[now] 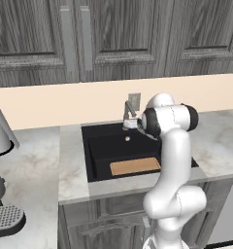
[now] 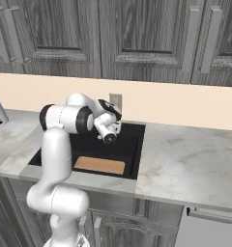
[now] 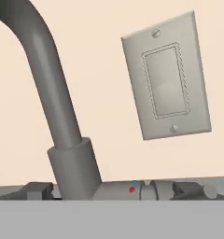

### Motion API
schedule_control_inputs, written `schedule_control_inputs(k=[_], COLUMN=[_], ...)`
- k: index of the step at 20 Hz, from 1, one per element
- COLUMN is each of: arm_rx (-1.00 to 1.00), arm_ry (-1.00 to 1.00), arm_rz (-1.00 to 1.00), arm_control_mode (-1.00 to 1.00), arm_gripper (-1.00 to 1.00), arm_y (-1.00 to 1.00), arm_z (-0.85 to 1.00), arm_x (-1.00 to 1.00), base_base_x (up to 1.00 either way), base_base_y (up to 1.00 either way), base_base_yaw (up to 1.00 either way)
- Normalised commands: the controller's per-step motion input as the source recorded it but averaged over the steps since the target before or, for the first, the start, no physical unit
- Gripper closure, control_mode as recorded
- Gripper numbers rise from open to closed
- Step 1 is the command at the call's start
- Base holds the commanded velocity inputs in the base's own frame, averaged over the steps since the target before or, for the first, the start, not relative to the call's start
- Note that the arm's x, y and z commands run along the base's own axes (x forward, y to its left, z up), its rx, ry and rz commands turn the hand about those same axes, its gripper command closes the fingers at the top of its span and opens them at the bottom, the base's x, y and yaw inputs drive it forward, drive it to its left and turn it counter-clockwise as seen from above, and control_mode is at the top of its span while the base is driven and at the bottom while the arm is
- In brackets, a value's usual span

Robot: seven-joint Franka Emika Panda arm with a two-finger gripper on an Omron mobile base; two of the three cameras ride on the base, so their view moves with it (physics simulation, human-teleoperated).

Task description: Turn on the sink faucet with hot water and rinse the cutting board for ten seconds, then turn off the faucet. Push the cutting board to reach the water if necessary.

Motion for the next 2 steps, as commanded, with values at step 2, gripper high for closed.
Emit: schedule_control_inputs(k=[2], arm_rx=[-0.02], arm_ry=[-0.05], arm_rz=[0.00], arm_control_mode=[-1.00], arm_gripper=[-1.00], arm_y=[0.59], arm_z=[-0.08], arm_x=[-0.13], base_base_x=[0.00], base_base_y=[0.00], base_base_yaw=[0.00])
